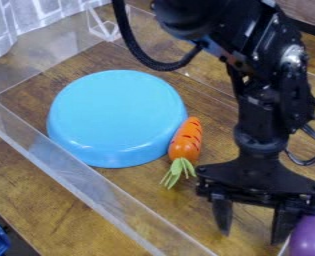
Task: Remove the purple eggplant from the blue tray and put it on the table
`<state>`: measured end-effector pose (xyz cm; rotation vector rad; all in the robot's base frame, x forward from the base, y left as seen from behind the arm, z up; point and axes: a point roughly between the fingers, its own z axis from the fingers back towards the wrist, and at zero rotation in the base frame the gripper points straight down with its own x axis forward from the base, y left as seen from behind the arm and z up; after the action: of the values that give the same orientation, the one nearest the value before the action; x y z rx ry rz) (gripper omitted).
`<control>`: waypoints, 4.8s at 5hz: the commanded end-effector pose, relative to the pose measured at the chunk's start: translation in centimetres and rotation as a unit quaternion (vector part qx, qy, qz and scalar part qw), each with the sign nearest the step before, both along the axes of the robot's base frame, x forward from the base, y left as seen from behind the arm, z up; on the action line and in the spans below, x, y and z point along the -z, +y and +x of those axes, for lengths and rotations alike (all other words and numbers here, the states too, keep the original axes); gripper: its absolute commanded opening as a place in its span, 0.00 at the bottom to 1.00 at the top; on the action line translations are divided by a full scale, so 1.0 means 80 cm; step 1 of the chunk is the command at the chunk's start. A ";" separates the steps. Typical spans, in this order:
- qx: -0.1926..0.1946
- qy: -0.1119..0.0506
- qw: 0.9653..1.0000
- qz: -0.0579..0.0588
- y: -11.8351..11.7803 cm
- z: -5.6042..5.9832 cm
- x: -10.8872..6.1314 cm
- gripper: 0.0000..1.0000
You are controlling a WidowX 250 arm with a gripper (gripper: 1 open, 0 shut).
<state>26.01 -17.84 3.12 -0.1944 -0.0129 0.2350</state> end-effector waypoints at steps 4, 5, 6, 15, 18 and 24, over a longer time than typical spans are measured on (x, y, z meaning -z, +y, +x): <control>0.005 -0.031 0.999 -0.025 0.000 0.012 -0.001 1.00; 0.014 -0.031 0.999 -0.028 -0.001 0.013 -0.005 1.00; 0.018 -0.031 0.999 -0.031 0.007 0.022 -0.004 1.00; -0.022 -0.031 0.999 -0.028 0.008 0.044 0.014 1.00; 0.014 -0.027 0.999 -0.019 0.017 0.034 -0.012 1.00; 0.106 -0.024 0.994 -0.008 0.017 0.061 -0.045 1.00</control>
<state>29.73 -16.12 4.17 -0.1828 0.0413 0.0257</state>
